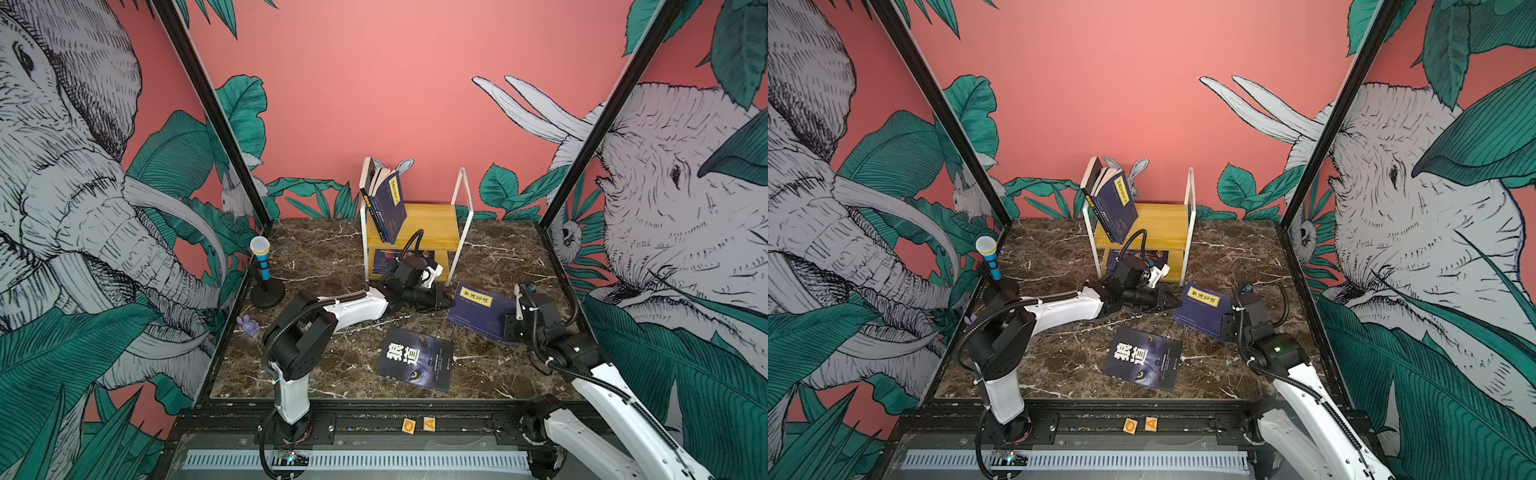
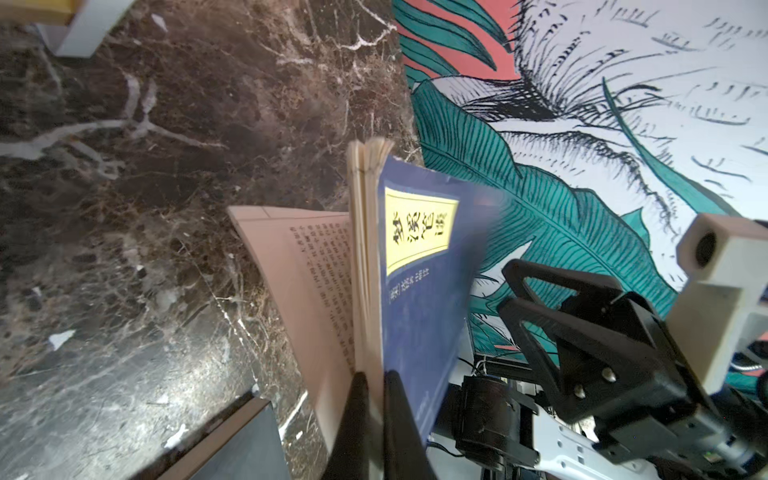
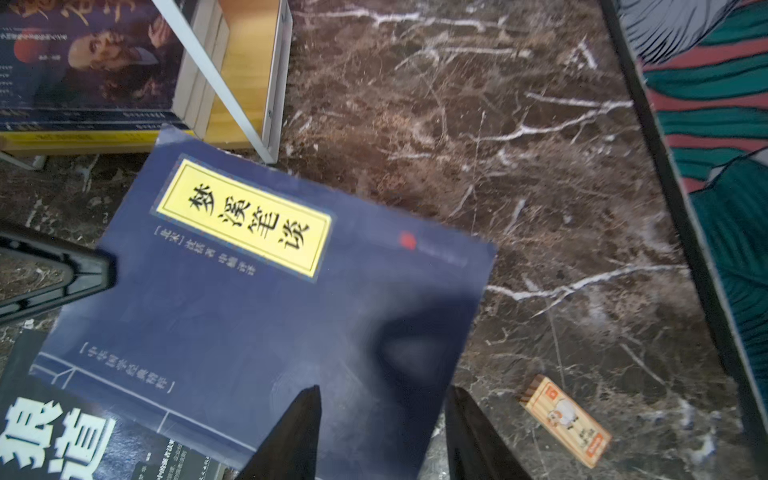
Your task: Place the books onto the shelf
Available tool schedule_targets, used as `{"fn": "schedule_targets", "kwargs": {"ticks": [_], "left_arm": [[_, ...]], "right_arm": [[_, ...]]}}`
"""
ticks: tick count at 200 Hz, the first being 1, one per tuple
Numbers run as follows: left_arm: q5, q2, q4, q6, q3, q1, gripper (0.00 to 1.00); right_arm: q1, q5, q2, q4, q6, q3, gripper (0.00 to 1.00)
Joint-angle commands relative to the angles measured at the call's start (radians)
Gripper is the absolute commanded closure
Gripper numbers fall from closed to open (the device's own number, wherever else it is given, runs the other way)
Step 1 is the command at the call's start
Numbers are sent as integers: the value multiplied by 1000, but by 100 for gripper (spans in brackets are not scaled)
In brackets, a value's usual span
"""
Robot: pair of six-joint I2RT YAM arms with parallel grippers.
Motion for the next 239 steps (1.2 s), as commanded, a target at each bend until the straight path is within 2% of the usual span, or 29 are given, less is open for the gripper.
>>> {"fn": "schedule_targets", "kwargs": {"ticks": [1,31,50,63,75,90,104,128,140,156,188,219,239], "left_arm": [[33,-95,-22,14,-8,52,100],[38,-152,-25,14,-46,95,100],[48,-177,-23,15,-56,95,100],[57,-182,-18,6,-55,95,100],[56,-183,-15,-1,-53,95,100],[58,-183,-11,-4,-50,95,100],[63,-181,-13,-6,-49,95,100],[56,-172,-3,-19,-53,95,100],[57,-172,-4,-22,-50,95,100],[62,-169,-4,-22,-47,95,100],[51,-162,0,-13,-55,95,100],[59,-160,1,-14,-56,95,100],[55,-159,2,-11,-56,95,100]], "right_arm": [[6,75,-7,-83,-36,38,48],[6,84,-5,-116,-78,60,47],[24,30,0,-99,-100,81,47],[105,34,-1,-41,-115,72,47],[208,84,-2,33,-149,51,47],[343,161,1,130,-213,24,46],[447,188,8,239,-299,-19,46],[554,226,42,413,-447,-99,46],[604,297,78,478,-507,-122,46],[653,327,110,598,-623,-171,46],[662,394,183,733,-734,-224,45],[655,416,256,817,-779,-253,42],[628,408,301,836,-758,-253,44]]}}
